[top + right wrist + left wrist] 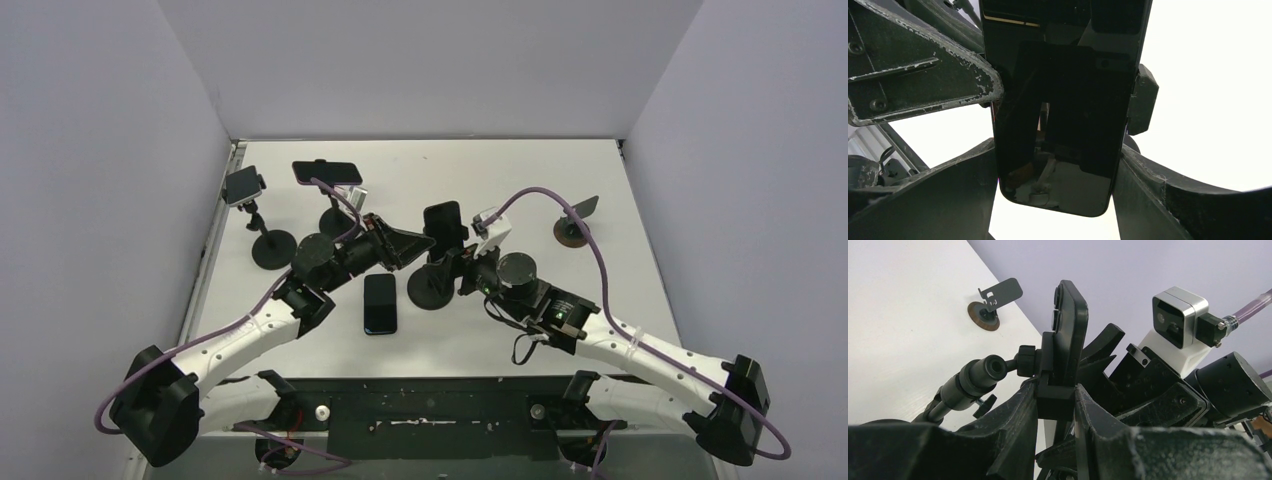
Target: Remove the phone from the phone stand
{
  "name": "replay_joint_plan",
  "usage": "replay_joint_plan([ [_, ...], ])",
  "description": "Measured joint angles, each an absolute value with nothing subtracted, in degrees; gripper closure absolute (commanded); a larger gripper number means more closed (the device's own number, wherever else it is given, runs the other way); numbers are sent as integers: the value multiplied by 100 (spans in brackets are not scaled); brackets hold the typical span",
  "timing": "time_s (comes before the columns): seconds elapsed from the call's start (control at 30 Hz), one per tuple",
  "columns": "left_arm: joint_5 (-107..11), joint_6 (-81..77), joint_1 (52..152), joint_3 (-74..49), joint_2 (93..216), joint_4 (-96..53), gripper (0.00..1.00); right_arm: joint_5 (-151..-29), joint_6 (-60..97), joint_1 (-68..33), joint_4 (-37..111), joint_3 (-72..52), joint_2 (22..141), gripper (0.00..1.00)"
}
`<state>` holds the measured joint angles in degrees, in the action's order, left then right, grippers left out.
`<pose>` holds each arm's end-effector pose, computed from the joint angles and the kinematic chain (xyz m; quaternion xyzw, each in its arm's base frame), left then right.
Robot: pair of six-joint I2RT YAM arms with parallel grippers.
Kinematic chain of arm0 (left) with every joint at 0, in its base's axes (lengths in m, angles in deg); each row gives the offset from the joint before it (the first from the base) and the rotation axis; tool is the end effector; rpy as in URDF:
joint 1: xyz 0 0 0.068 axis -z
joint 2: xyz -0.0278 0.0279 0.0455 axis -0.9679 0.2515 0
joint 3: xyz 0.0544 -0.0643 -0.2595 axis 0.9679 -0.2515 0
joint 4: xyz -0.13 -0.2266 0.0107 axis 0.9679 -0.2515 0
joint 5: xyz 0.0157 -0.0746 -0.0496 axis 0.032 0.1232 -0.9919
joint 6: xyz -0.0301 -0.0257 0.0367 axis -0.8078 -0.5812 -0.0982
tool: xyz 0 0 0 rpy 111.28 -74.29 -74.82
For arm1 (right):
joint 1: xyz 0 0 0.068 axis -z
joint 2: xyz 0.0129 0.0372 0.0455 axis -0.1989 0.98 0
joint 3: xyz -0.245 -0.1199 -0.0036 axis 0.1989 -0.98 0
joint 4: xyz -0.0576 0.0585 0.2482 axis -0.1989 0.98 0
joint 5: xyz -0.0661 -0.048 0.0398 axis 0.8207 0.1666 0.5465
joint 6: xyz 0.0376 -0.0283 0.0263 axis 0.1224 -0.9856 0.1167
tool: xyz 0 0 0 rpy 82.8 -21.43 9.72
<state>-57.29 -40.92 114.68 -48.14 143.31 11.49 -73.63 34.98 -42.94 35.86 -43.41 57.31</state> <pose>0.1912 -0.1703 0.3039 0.0492 0.6608 -0.5977 0.4513 0.1397 0.1863 0.3062 -0.1673 0.7662 0.3425 0.5173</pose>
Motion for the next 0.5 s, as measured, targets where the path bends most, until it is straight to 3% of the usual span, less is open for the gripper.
replay_joint_plan([
  [0.5, -5699, -4468, 11459, -5159, 14515, 2155, 100, -8368, 4014, -3754, 2937, -4789, 5497, 100],
])
